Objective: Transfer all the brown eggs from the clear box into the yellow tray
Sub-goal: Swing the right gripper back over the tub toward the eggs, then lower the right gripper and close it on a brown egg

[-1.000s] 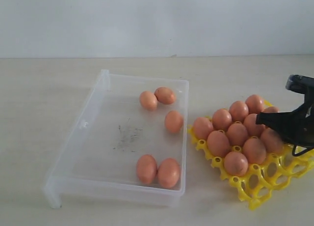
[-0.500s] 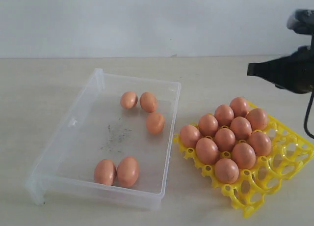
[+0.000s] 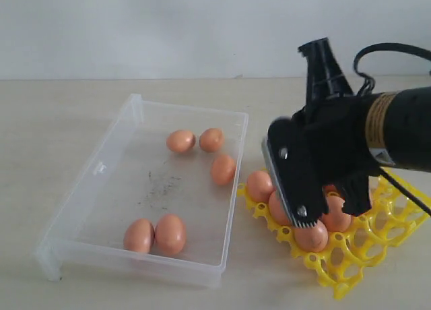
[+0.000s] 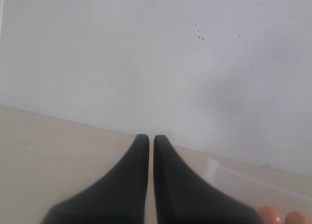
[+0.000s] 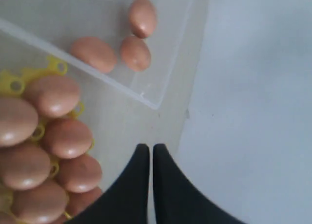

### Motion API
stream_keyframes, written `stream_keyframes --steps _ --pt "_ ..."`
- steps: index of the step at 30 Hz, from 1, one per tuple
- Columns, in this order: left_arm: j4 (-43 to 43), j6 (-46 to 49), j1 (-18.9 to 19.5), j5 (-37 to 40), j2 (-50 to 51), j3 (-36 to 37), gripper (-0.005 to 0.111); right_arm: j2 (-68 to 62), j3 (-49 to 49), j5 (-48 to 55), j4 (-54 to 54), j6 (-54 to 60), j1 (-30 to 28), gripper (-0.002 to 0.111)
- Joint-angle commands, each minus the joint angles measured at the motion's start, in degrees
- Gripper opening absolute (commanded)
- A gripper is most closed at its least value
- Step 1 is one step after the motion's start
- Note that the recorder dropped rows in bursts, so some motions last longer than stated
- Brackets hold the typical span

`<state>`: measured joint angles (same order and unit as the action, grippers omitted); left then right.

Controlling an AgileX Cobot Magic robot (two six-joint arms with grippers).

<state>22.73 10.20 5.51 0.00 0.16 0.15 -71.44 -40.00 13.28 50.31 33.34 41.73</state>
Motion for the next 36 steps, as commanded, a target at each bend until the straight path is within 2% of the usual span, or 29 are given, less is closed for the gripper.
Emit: stream_keyframes --steps 1,4,6,7,9,10,11,13,15,16,19,21,23,24,25,26,27,29,31,36 --pt "0.19 0.43 -0.13 0.0 -0.16 -0.15 0.004 -2.2 -0.14 7.11 14.43 7.87 2.73 0.0" --pt "0.19 0.43 -0.13 0.0 -0.16 -0.15 0.004 -4.64 -1.07 8.14 19.48 3.07 2.83 0.0" --pt "0.19 0.43 -0.13 0.0 -0.16 -0.15 0.004 -7.17 -1.61 9.38 22.04 -4.08 2.83 0.0" --pt "0.19 0.43 -0.13 0.0 -0.16 -0.15 0.004 -9.06 -2.6 10.28 23.33 -11.16 2.83 0.0" --pt "0.19 0.43 -0.13 0.0 -0.16 -0.15 0.004 -11.77 -5.69 13.04 23.46 -33.71 2.83 0.0" --pt "0.19 0.43 -0.13 0.0 -0.16 -0.15 0.004 -14.08 -9.22 16.1 23.46 -51.02 2.83 0.0" --pt "0.19 0.43 -0.13 0.0 -0.16 -0.15 0.004 -15.6 -11.84 18.95 23.08 -61.52 2.83 0.0" --pt "0.19 0.43 -0.13 0.0 -0.16 -0.15 0.004 -19.16 -18.44 25.78 18.17 -73.55 2.83 0.0" --pt "0.19 0.43 -0.13 0.0 -0.16 -0.15 0.004 -22.03 -24.6 26.69 3.08 -65.0 2.83 0.0" --pt "0.19 0.43 -0.13 0.0 -0.16 -0.15 0.004 -23.83 -29.1 27.68 -11.74 -57.03 2.4 0.0" --pt "0.19 0.43 -0.13 0.0 -0.16 -0.15 0.004 -30.51 -39.81 36.37 -44.08 -33.34 0.5 0.0" --pt "0.19 0.43 -0.13 0.0 -0.16 -0.15 0.004 -34.84 -45.91 42.66 -53.92 -29.45 -0.6 0.0" --pt "0.19 0.43 -0.13 0.0 -0.16 -0.15 0.004 -38.5 -50.67 44.98 -56.68 -30.85 -1.21 0.006" --pt "0.19 0.43 -0.13 0.0 -0.16 -0.15 0.004 -41.54 -54.4 43.62 -53.99 -35.03 -1.21 0.02" --pt "0.19 0.43 -0.13 0.0 -0.16 -0.15 0.004 -42.75 -55.76 42.2 -52.77 -38.3 -1.21 0.028" --pt "0.19 0.43 -0.13 0.0 -0.16 -0.15 0.004 -45.09 -58.14 38.36 -51.61 -44.22 -1.21 0.045" --pt "0.19 0.43 -0.13 0.0 -0.16 -0.15 0.004 -46.0 -59.01 36.97 -51.07 -46.51 -1.21 0.048" --pt "0.19 0.43 -0.13 0.0 -0.16 -0.15 0.004 -50.01 -62.65 34.8 -49.77 -49.54 -1.21 0.047" --pt "0.19 0.43 -0.13 0.0 -0.16 -0.15 0.004 -54.3 -66.7 37.47 -49.94 -49.24 -1.93 0.046" --pt "0.19 0.43 -0.13 0.0 -0.16 -0.15 0.004 -61.25 -73.85 48.2 -51.28 -35.64 -3.07 0.046"
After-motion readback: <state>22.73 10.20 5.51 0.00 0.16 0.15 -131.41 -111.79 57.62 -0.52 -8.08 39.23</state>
